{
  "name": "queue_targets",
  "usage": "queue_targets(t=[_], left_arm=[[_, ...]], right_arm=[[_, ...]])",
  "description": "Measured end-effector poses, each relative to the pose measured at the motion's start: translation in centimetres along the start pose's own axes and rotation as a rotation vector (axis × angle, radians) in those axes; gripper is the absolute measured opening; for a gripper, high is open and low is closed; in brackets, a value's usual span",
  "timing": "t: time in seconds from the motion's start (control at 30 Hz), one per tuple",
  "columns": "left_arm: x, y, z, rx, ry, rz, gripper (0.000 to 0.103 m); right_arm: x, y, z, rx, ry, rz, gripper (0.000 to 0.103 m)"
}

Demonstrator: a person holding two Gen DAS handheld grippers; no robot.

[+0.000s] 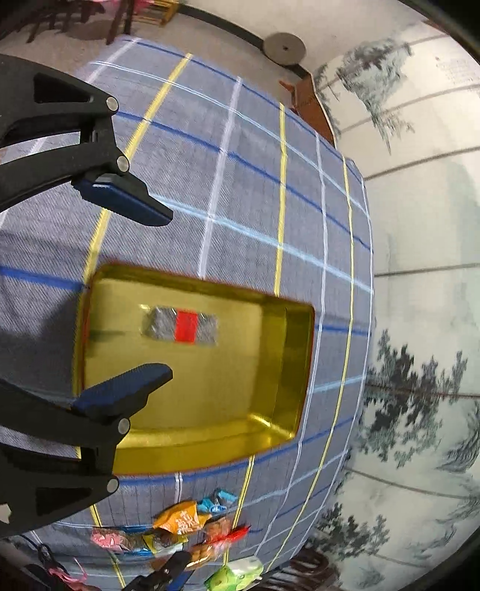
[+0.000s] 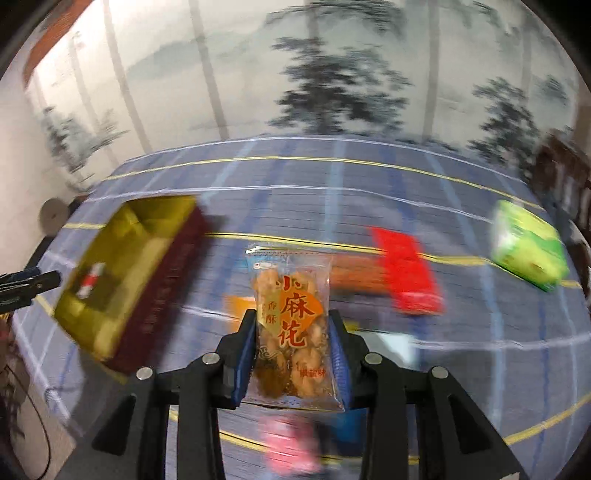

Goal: Organize snacks
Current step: 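Carry the twisted-dough bag into the gold tin and open the right gripper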

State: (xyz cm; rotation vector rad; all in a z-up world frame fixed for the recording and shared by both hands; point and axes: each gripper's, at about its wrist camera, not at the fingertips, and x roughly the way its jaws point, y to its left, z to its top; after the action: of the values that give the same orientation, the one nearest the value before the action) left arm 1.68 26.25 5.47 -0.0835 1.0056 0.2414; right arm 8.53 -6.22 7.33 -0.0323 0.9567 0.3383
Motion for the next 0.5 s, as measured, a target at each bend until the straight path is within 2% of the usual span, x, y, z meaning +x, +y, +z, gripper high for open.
queue_targets(t=[0.13, 0.27, 0.5], left_arm=[[-0.4, 2.2, -1.2, -0.074, 0.014, -0.015, 0.074], [-0.9, 3.8, -1.9, -0.11, 0.013, 0.008, 0.074], [-0.6, 5.8, -3.1, -0.151, 0.041, 0.027, 0.074]], right_arm=[[1.1, 5.6, 1.2, -0.069, 0.0, 0.071, 0.037], [2.0, 10.1, 1.9, -0.141, 0.008, 0.115, 0.037], [3.8, 15.0, 1.8, -0.23, 0.044, 0.158, 0.037]])
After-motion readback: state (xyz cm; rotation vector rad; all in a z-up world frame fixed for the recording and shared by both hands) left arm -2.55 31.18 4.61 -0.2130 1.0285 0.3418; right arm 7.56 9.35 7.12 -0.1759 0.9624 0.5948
